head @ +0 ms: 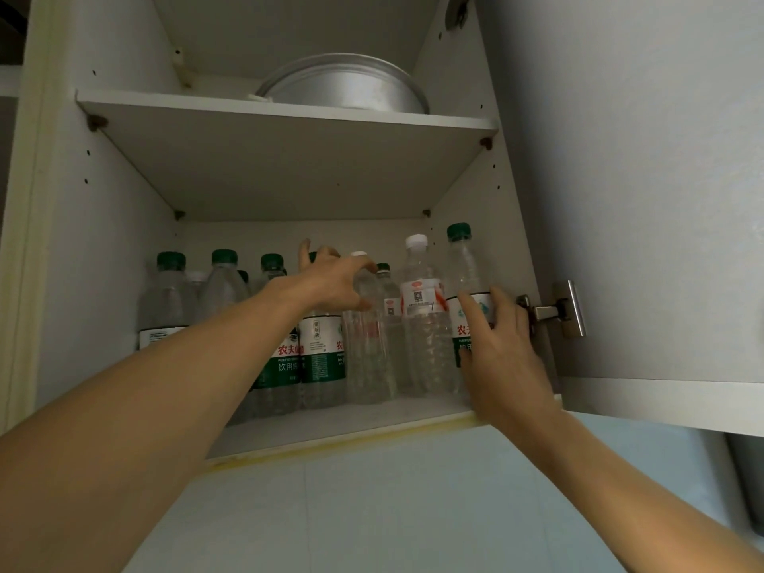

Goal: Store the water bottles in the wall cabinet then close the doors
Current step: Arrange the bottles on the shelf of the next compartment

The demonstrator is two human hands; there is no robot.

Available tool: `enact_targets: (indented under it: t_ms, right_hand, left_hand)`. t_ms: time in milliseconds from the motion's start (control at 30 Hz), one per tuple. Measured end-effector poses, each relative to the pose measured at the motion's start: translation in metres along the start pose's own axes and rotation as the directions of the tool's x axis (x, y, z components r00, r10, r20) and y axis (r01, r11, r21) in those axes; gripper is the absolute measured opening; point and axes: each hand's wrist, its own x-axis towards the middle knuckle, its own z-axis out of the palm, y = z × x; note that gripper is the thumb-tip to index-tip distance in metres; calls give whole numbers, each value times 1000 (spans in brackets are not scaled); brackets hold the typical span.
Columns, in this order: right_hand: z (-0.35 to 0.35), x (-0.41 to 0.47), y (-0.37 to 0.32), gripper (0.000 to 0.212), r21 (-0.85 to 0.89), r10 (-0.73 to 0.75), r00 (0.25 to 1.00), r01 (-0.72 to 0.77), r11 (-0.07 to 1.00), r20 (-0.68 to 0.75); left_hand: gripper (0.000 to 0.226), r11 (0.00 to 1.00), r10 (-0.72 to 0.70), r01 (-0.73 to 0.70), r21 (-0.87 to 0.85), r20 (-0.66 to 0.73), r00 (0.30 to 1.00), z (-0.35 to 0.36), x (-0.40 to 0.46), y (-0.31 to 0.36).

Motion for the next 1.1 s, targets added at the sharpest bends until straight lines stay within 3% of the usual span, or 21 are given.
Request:
enact_targets:
  t_ms: [167,300,400,467,533,667,767,900,1100]
  right_hand:
    - [0,-1,0,97,-25,-1,1000,1,1000,9]
    - [1,-1,1,102,-46,0,1000,1,999,18]
    - [1,-1,2,103,-24,-1,1000,1,1000,11]
    - [1,-2,2,101,7,-7,1000,7,1000,7]
    - [0,-2,2,100,42,-16,1000,15,999,14]
    - [1,3,4,101,100,-31,996,23,995,81]
    - [-2,11,7,100,234,24,984,-65,970,174]
    - [-5,26,11,98,372,82,957,-187,909,278]
    - [0,39,18,69,405,174,900,-344,848,400]
  left_hand:
    - [76,988,13,-14,151,12,1000,-6,-1,8]
    - [89,917,68,10,398,-181,981,-14,-4,26]
    - [99,980,127,-89,178,-215,968,-13,0,41]
    - [114,986,134,-142,-85,-94,986,-7,2,52]
    - [127,964,159,-157,-214,-10,987,1,6,59]
    - [124,963,179,-176,-203,-6,984,12,15,54]
    - [109,972,146,-148,-183,-23,989,14,19,47]
    - [105,988,145,-148,-51,-65,987,19,25,46]
    - [105,990,137,-134,35,-81,987,27,30,47]
